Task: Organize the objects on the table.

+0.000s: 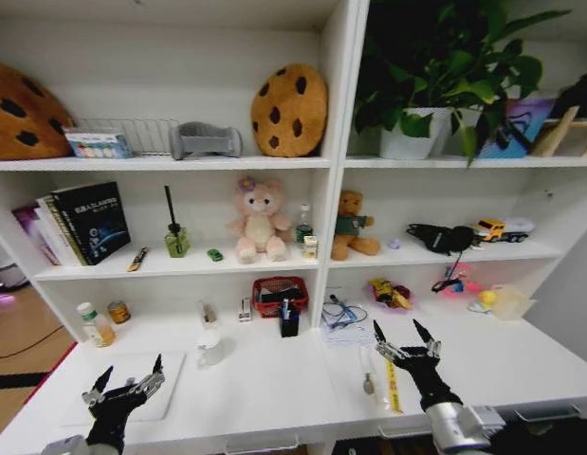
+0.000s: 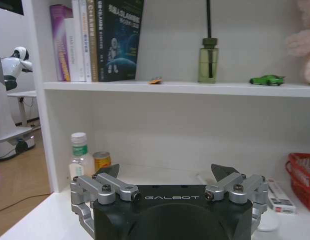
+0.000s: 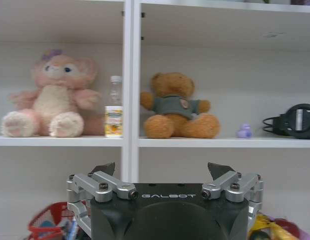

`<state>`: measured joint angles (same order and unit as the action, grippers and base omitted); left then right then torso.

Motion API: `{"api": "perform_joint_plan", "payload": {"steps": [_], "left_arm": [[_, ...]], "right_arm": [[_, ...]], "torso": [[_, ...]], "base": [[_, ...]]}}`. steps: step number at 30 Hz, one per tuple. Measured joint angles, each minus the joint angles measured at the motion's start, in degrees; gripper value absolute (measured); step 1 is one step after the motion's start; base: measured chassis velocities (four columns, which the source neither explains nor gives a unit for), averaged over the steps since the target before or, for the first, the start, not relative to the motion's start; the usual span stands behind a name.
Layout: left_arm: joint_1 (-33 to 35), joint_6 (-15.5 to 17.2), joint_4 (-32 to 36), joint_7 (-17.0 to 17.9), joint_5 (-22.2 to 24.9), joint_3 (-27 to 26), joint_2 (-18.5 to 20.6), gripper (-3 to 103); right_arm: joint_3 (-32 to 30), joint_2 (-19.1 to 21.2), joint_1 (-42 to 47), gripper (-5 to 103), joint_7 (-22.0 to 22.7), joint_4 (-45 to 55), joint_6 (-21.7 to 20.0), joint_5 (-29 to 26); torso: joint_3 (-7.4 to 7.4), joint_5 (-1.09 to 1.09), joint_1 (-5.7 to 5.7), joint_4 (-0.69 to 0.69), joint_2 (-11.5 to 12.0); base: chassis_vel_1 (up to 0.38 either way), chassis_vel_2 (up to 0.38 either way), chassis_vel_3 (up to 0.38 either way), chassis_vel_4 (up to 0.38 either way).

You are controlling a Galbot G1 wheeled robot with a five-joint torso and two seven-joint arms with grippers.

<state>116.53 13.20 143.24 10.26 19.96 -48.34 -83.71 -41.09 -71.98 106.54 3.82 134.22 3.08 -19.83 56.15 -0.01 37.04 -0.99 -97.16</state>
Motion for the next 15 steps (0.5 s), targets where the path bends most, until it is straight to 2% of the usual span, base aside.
{"api": "perform_joint_plan", "payload": {"steps": [2,5,6,11,12,13,15], "left_arm": [[0.00,0.00,0.00,0.00,0.00,0.00,0.00,100],[0.00,0.00,-0.01,0.03,0.00,-0.01,0.00,100],[0.00,-0.01,0.00,-0.02,0.00,0.00,-0.01,100],[0.00,0.00,-0.01,0.00,0.00,-0.01,-0.01,100],[0.00,-0.01,0.00,-0.01,0.00,-0.01,-0.01,100],[0.00,0.00,-0.01,0.00,0.00,-0.01,0.00,100],[0.00,0.00,-0.01,0.04,0.00,-0.02,0.02,100]], "right_arm": [[0.00,0.00,0.02,100,0.00,0.00,0.00,0.00],[0.00,0.00,0.00,100,0.00,0.00,0.00,0.00],[0.00,0.00,0.02,100,0.01,0.00,0.00,0.00],[0.00,0.00,0.00,100,0.01,0.00,0.00,0.00],[0.00,0.00,0.02,100,0.01,0.00,0.00,0.00],[0.00,0.00,0.04,100,0.01,0.00,0.00,0.00],[0.01,-0.01,0.03,100,0.00,0.01,0.00,0.00]], "torso": [[-0.03,0.01,-0.04,-0.05,-0.02],[0.00,0.00,0.01,0.00,0.01],[-0.02,0.04,-0.04,-0.04,-0.01],[0.00,-0.03,0.00,-0.01,0.00],[-0.02,0.07,-0.03,-0.04,-0.02],[-0.03,-0.06,-0.04,-0.05,-0.02],[-0.02,-0.07,-0.03,-0.04,-0.01]], "base": [[0.370,0.379,-0.362,-0.378],[0.380,0.359,-0.366,-0.327],[0.384,0.368,-0.366,-0.379],[0.354,0.353,-0.364,-0.359],[0.313,0.342,-0.318,-0.329],[0.294,0.289,-0.318,-0.329],[0.294,0.228,-0.262,-0.278]]}}
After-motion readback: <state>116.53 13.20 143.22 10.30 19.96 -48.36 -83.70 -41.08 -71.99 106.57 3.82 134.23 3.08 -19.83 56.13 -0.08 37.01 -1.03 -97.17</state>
